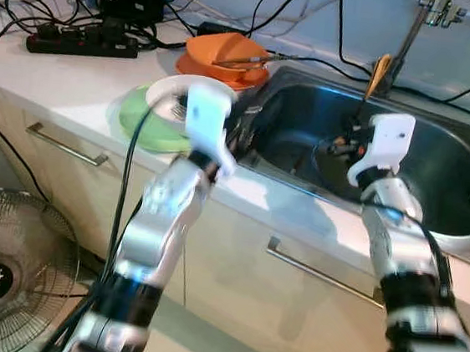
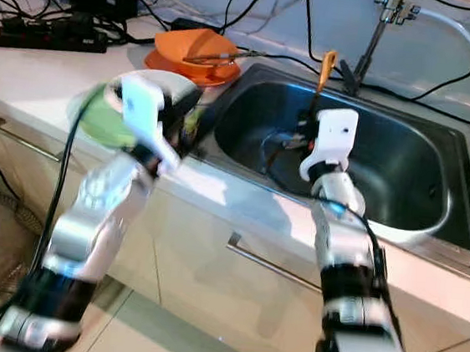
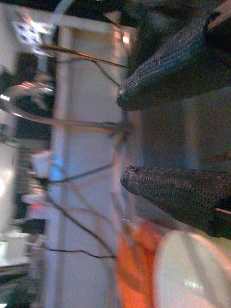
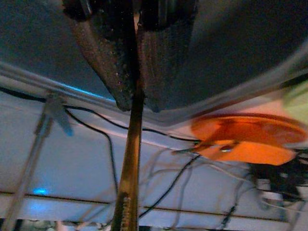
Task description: Kitchen organization
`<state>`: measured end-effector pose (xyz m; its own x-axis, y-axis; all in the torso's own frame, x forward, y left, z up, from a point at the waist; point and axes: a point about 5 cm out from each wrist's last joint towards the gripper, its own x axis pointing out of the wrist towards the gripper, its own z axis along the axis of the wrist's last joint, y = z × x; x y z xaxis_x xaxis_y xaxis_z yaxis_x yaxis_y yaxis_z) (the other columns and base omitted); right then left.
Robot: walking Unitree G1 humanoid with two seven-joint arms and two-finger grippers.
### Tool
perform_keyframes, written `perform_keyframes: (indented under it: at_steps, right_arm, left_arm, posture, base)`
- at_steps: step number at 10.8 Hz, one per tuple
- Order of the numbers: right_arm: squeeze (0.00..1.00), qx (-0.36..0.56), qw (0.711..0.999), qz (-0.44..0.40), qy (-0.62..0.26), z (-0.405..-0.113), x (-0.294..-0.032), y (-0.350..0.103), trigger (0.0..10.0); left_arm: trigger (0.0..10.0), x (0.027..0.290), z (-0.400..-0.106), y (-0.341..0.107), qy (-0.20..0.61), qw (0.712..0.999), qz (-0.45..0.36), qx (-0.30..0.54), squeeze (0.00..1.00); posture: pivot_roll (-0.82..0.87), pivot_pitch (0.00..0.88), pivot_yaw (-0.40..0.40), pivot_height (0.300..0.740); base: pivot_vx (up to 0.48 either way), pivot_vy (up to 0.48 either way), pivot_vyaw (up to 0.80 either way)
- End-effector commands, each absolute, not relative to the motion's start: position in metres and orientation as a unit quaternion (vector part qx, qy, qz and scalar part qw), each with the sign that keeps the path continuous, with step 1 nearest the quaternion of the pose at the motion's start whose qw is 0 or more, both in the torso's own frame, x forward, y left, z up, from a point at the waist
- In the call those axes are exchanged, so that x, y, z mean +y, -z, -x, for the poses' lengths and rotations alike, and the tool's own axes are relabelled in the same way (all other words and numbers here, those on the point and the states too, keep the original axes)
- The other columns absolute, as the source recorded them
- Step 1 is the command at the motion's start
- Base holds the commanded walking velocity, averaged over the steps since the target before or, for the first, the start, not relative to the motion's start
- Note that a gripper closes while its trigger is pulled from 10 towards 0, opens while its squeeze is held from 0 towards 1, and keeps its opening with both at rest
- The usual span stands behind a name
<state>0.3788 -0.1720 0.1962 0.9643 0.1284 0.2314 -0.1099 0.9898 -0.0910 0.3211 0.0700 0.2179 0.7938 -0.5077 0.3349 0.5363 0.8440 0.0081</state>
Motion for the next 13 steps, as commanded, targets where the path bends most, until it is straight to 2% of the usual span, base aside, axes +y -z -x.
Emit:
perform_keyframes:
  at_steps: [1, 5, 6, 12, 13]
  right_arm:
    - [0.00, -0.126, 0.990, 0.044, -0.034, -0.383, -0.179, -0.200, 10.0]
    - [0.00, -0.080, 0.996, 0.048, -0.014, -0.396, -0.169, -0.185, 10.0]
    - [0.00, -0.061, 0.996, 0.056, -0.015, -0.398, -0.166, -0.179, 10.0]
    - [0.00, 0.014, 0.997, 0.078, -0.009, -0.396, -0.165, -0.152, 10.0]
    - [0.55, 0.017, 0.997, 0.075, -0.010, -0.396, -0.164, -0.151, 10.0]
  left_arm:
    - [10.0, 0.068, -0.320, -0.210, 0.277, 0.950, 0.030, -0.141, 0.00]
    - [10.0, 0.054, -0.309, -0.170, 0.322, 0.946, -0.010, -0.023, 0.00]
    - [10.0, 0.051, -0.308, -0.163, 0.324, 0.946, 0.001, 0.001, 0.00]
    - [10.0, 0.048, -0.305, -0.163, 0.336, 0.942, -0.007, 0.023, 0.00]
    - [10.0, 0.048, -0.305, -0.164, 0.335, 0.942, -0.008, 0.023, 0.00]
  posture:
    - [0.07, 0.031, -0.034, 0.740]
    - [0.09, 0.035, -0.035, 0.740]
    - [0.09, 0.037, -0.037, 0.740]
    - [0.12, 0.042, -0.040, 0.740]
    - [0.12, 0.042, -0.040, 0.740]
  base:
    - [0.000, 0.000, 0.00]
    - [0.000, 0.000, 0.00]
    - [0.000, 0.000, 0.00]
    - [0.000, 0.000, 0.00]
    - [0.000, 0.000, 0.00]
